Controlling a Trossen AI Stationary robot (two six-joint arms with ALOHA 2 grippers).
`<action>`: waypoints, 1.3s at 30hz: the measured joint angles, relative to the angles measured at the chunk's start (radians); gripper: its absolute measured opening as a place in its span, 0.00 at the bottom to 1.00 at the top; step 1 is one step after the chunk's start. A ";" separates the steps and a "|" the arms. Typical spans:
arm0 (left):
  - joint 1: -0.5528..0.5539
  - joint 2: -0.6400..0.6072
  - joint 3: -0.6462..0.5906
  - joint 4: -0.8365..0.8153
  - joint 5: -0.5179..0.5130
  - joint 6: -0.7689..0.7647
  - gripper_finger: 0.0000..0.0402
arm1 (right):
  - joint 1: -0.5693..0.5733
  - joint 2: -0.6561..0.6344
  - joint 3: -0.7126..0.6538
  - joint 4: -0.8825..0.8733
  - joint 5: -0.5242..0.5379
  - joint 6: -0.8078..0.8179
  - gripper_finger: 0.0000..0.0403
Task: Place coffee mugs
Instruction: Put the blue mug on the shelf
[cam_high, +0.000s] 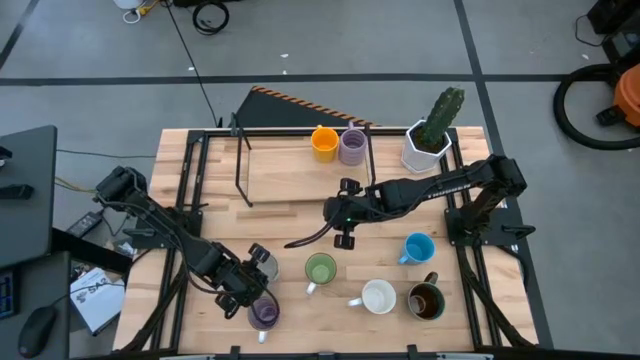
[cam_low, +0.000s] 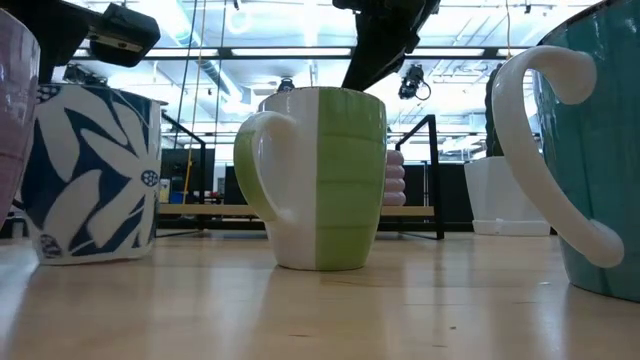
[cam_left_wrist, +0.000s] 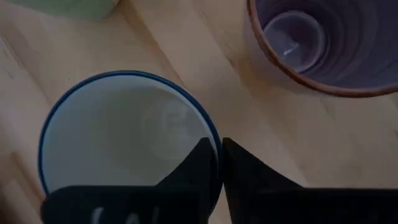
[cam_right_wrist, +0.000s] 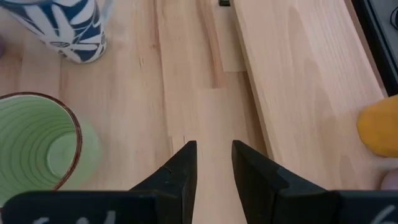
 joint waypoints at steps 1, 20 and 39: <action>0.001 -0.003 0.000 -0.008 0.000 0.005 0.06 | -0.001 0.000 0.000 0.000 0.000 0.001 0.26; 0.330 -0.064 0.202 -0.275 0.012 0.605 0.06 | -0.003 -0.131 0.000 -0.141 0.037 -0.004 0.26; 0.824 -0.063 0.204 -0.221 0.036 1.382 0.06 | -0.073 -0.378 0.000 -0.201 0.020 -0.130 0.27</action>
